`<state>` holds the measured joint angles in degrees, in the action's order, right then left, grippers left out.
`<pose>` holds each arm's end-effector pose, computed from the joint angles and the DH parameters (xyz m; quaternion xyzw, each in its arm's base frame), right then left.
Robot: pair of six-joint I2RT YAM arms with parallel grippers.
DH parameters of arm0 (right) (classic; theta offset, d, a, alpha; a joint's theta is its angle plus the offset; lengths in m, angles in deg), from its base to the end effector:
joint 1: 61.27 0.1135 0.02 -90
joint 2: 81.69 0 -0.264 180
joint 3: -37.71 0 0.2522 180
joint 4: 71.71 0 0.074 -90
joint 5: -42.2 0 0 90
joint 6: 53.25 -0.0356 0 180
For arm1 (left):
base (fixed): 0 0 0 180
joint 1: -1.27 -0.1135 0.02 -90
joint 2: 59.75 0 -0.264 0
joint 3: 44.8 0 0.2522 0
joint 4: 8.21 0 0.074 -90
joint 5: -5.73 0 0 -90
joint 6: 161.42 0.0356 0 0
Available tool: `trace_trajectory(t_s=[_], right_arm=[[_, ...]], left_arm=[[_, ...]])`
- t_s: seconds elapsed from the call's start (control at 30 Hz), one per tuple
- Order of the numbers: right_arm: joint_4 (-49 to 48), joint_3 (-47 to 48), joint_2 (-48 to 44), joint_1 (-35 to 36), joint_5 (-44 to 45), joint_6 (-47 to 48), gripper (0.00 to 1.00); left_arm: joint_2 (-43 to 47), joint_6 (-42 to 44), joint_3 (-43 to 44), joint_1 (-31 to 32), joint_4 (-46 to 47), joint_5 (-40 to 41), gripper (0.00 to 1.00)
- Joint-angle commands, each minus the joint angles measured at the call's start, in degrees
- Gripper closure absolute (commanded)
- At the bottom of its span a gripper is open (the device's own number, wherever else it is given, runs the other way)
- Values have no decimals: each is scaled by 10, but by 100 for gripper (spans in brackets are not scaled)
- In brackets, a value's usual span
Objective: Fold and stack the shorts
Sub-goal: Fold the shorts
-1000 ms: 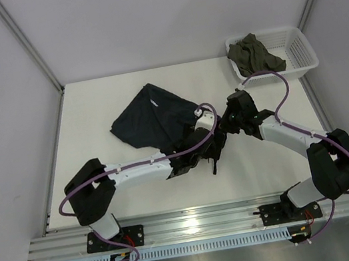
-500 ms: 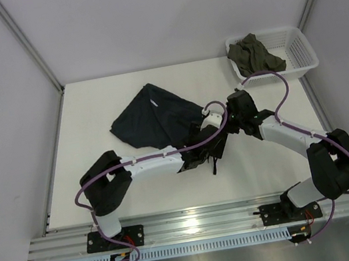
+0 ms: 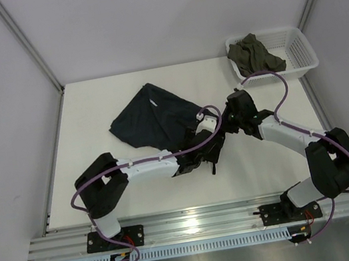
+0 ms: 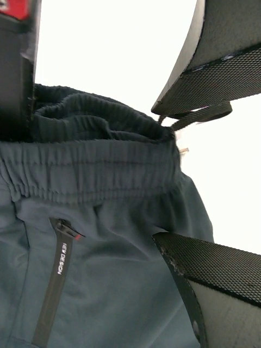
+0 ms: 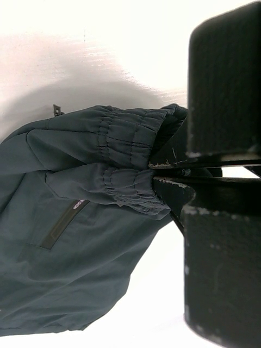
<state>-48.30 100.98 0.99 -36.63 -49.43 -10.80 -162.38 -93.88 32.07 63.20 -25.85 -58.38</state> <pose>0.2765 0.1279 0.2171 0.1764 0.8992 0.2463 0.3157 0.1934 -0.3297 0.1887 0.2188 0.8725 -0.1065 0.4238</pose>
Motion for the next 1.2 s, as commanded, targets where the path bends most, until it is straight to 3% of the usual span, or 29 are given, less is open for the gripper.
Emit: trace_trajectory(t_s=[0.0,0.33,0.6,0.73,1.03,1.17], right_arm=[[-27,-6,1,-2,-7,-2,100],[-28,-6,0,0,-8,-3,100],[-26,-6,-1,-1,-8,-1,100],[-29,-8,-2,-1,-8,-1,100],[-26,-9,-3,-4,-9,-3,100],[-27,-8,-2,-3,-10,-4,100]], left_arm=[[56,-21,-16,-8,54,-11,9],[75,-36,-35,-20,72,14,9],[34,-5,-8,-20,58,17,21],[19,7,-5,-19,63,14,22],[-9,17,-13,-19,62,33,43],[-29,29,2,-15,50,31,59]])
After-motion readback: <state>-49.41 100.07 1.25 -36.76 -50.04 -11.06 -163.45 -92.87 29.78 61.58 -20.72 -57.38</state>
